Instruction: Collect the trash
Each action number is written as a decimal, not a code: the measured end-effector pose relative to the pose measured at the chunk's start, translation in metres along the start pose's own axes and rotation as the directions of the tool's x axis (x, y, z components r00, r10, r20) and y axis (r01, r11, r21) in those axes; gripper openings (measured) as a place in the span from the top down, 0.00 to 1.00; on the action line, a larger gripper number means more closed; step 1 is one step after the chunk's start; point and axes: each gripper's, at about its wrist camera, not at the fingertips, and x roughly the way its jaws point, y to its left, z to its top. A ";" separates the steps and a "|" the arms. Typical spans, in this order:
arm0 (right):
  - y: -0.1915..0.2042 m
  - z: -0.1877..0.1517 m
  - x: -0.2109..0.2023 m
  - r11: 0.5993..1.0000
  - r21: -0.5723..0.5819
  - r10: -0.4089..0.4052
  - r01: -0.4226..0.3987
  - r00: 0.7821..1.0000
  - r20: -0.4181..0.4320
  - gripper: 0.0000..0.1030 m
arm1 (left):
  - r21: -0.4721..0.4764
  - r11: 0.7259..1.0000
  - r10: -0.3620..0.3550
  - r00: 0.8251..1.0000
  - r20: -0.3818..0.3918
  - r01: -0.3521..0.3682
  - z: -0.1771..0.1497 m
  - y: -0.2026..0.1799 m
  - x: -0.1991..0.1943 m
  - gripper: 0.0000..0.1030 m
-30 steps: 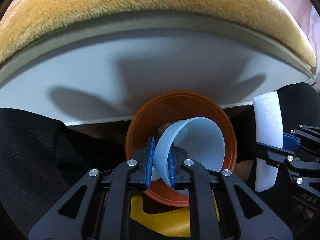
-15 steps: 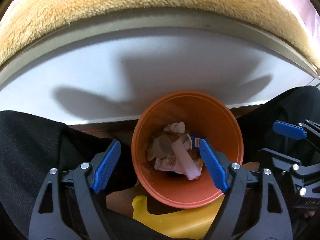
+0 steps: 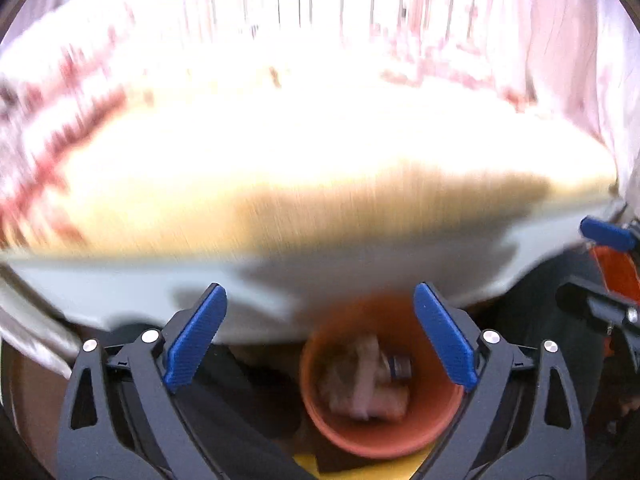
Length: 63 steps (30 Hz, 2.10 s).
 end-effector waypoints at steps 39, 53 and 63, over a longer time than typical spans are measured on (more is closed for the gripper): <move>-0.014 0.083 -0.014 0.961 0.103 -0.276 0.258 0.925 0.259 0.05 | -0.040 0.999 0.011 0.978 0.206 -0.003 0.091 0.015 -0.016 0.10; -0.014 0.082 -0.013 0.961 0.095 -0.275 0.259 0.927 0.255 0.05 | -0.036 0.999 0.004 0.979 0.205 0.003 0.091 0.014 -0.016 0.10; -0.017 0.081 -0.011 0.961 0.099 -0.275 0.258 0.929 0.248 0.05 | -0.064 0.998 0.013 0.977 0.215 0.001 0.090 0.016 -0.017 0.10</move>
